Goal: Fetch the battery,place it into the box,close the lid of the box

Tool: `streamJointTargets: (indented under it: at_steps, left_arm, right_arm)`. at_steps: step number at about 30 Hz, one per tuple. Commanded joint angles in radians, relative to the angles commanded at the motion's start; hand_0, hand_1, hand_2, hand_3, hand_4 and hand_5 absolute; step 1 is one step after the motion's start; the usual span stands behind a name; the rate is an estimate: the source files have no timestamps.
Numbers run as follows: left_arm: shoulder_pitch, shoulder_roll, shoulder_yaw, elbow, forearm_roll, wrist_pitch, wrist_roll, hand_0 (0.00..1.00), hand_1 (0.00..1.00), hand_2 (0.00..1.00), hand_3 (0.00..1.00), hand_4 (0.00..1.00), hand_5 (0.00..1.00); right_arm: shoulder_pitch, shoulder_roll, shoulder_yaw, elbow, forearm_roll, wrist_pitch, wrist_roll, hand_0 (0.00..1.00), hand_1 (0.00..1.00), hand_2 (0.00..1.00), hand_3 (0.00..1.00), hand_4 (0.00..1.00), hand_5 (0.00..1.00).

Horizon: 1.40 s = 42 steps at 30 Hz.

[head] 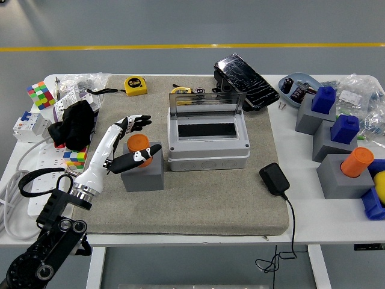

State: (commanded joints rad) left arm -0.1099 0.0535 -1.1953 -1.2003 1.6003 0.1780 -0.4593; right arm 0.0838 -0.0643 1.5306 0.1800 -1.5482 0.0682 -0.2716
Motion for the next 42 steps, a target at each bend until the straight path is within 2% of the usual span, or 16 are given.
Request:
streamJointTargets:
  at_steps: [2,3,8,9,14,15,20,21,23,26,27,32,33,38,39,42]
  left_arm:
    - [-0.001,-0.001,0.002,0.011,0.001,0.002,-0.004,0.682,0.740,0.701,0.731,0.998,0.358]
    - [-0.002,-0.002,0.005,0.020,-0.001,0.006,-0.009,0.618,0.705,0.674,0.708,0.998,0.239]
    - [-0.011,-0.006,0.026,0.064,-0.037,0.025,-0.047,0.618,0.705,0.674,0.708,0.998,0.239]
    - [-0.015,-0.008,0.034,0.073,-0.052,0.031,-0.060,0.505,0.622,0.593,0.652,0.998,0.106]
    - [-0.028,-0.013,0.068,0.097,-0.109,0.055,-0.109,0.505,0.622,0.593,0.652,0.998,0.106]
    - [-0.031,-0.015,0.073,0.103,-0.120,0.058,-0.115,0.400,0.503,0.493,0.532,0.998,0.033]
    - [-0.048,-0.020,0.121,0.138,-0.223,0.076,-0.157,0.400,0.503,0.493,0.532,0.998,0.033]
    - [-0.053,-0.022,0.132,0.147,-0.247,0.079,-0.168,0.354,0.366,0.359,0.414,0.998,0.002]
    - [-0.060,-0.030,0.146,0.164,-0.291,0.087,-0.186,0.354,0.366,0.359,0.414,0.998,0.002]
    - [-0.068,-0.040,0.161,0.179,-0.333,0.096,-0.186,0.354,0.366,0.359,0.414,0.998,0.002]
    - [-0.071,-0.044,0.166,0.183,-0.343,0.098,-0.186,0.277,0.271,0.280,0.330,0.998,0.002]
    - [-0.094,-0.054,0.192,0.210,-0.405,0.125,-0.186,0.277,0.271,0.280,0.330,0.998,0.002]
    - [-0.098,-0.054,0.196,0.214,-0.413,0.130,-0.186,0.164,0.157,0.210,0.286,0.984,0.002]
    - [-0.111,-0.054,0.206,0.223,-0.432,0.151,-0.186,0.164,0.157,0.210,0.286,0.984,0.002]
    - [-0.111,-0.054,0.207,0.222,-0.435,0.156,-0.186,0.107,0.088,0.157,0.223,0.917,0.002]
    - [-0.110,-0.054,0.208,0.215,-0.442,0.174,-0.186,0.107,0.088,0.157,0.223,0.917,0.002]
  right_arm:
    - [0.000,0.000,0.000,0.000,0.000,0.000,0.000,0.643,0.663,0.678,0.583,0.970,0.579]
    - [0.000,0.000,-0.001,0.000,0.002,0.000,0.001,0.643,0.663,0.678,0.583,0.970,0.579]
    - [0.001,0.000,-0.002,0.000,0.003,0.000,0.001,0.643,0.663,0.678,0.583,0.970,0.579]
    - [0.002,-0.001,-0.002,0.000,0.004,0.000,0.001,0.643,0.663,0.678,0.583,0.970,0.579]
    - [0.002,0.000,0.000,0.000,0.005,-0.001,0.001,0.643,0.663,0.678,0.583,0.970,0.579]
    - [0.003,0.000,-0.001,0.000,0.005,-0.001,0.001,0.643,0.663,0.678,0.583,0.970,0.579]
    - [0.003,0.000,-0.005,0.000,0.009,0.000,0.001,0.643,0.663,0.678,0.583,0.970,0.579]
    - [0.004,0.001,-0.006,0.000,0.009,0.000,0.001,0.643,0.663,0.678,0.584,0.971,0.579]
    - [0.004,0.001,-0.008,0.000,0.011,0.000,0.002,0.643,0.663,0.678,0.584,0.971,0.579]
    - [0.003,0.001,-0.011,0.000,0.014,0.000,0.002,0.643,0.663,0.678,0.584,0.971,0.579]
    - [0.003,0.001,-0.010,0.000,0.012,0.000,0.002,0.643,0.663,0.678,0.584,0.971,0.579]
    - [0.004,0.001,-0.008,0.000,0.010,0.000,0.000,0.643,0.663,0.678,0.584,0.971,0.579]
    - [0.004,0.001,-0.008,0.000,0.011,0.000,0.000,0.643,0.663,0.678,0.584,0.972,0.579]
    - [0.006,0.001,-0.011,0.000,0.016,-0.001,0.001,0.643,0.663,0.678,0.584,0.972,0.579]
    - [0.005,0.001,-0.011,0.000,0.015,-0.001,0.001,0.643,0.663,0.677,0.585,0.972,0.579]
    - [0.005,0.002,-0.009,0.000,0.013,0.000,0.000,0.643,0.663,0.677,0.585,0.972,0.579]
